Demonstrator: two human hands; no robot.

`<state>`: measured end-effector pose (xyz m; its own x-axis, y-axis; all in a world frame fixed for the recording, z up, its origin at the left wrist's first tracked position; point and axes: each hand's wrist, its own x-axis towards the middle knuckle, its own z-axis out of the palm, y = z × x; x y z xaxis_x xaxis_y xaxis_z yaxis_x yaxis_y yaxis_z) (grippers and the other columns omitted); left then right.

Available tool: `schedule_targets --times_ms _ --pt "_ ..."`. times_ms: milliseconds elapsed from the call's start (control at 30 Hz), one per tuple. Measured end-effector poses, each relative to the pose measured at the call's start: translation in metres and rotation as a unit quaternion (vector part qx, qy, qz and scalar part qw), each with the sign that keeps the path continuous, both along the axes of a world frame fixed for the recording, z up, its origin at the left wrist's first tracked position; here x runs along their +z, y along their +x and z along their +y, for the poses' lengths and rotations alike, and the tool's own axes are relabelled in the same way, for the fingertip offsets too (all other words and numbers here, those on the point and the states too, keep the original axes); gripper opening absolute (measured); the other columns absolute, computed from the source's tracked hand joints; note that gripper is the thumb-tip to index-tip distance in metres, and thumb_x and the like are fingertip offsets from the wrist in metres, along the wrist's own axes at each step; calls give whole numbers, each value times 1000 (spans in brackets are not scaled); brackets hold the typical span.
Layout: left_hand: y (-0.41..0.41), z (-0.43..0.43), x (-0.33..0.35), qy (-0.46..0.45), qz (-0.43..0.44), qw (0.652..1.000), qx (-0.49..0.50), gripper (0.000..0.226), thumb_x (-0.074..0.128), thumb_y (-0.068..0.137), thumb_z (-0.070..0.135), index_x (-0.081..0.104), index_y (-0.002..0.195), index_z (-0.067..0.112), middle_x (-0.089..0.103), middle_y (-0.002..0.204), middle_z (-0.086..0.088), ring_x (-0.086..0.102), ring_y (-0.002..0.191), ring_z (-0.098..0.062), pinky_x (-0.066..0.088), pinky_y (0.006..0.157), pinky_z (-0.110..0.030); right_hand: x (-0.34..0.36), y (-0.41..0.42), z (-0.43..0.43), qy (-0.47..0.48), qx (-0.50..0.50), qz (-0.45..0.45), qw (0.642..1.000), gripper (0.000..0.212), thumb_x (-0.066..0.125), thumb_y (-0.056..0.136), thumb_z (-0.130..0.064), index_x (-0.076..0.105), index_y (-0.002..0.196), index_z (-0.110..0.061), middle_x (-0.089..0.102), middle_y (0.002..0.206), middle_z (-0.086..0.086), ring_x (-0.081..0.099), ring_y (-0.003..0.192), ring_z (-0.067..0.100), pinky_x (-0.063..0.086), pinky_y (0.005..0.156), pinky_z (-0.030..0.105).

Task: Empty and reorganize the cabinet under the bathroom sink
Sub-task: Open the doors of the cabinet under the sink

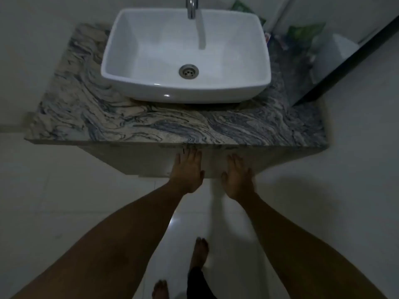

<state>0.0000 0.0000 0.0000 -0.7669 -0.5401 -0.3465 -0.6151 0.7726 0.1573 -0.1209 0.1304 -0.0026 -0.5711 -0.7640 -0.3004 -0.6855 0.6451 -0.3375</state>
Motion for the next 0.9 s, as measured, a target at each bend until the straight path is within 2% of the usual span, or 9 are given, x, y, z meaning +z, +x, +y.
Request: schedule_targets --times_ms 200,467,567,733,900 --pt "-4 -6 -22 -57 -24 998 -9 86 42 94 54 4 155 6 13 162 -13 7 149 -32 2 117 -62 -18 -21 -21 25 13 8 1000 65 43 97 -28 14 154 -15 14 160 7 8 149 26 6 115 61" --pt "-12 2 -39 -78 -24 997 -3 93 41 93 58 -2 155 5 2 163 -18 2 150 -36 -3 119 -57 -30 -25 -30 16 6 56 998 66 50 93 -33 25 150 -12 23 157 12 17 147 30 8 113 65" --pt "-12 2 -44 -91 -22 996 -3 95 44 90 59 2 156 4 6 163 -17 2 150 -35 -4 118 -60 -31 -24 -30 11 2 70 997 66 52 90 -32 28 148 -11 25 155 12 19 146 30 10 111 67" --pt "-19 -5 -47 -86 -15 996 1 95 46 88 59 7 155 5 13 161 -16 5 150 -34 0 117 -62 -33 -25 -30 16 -3 68 998 66 51 91 -33 27 149 -13 25 155 10 18 146 27 9 111 69" --pt "-21 0 -45 -64 -24 998 13 93 44 89 56 3 155 5 7 162 -16 1 150 -34 1 118 -61 -32 -24 -30 31 -7 62 998 69 52 89 -34 25 150 -15 24 155 7 16 145 28 10 110 70"
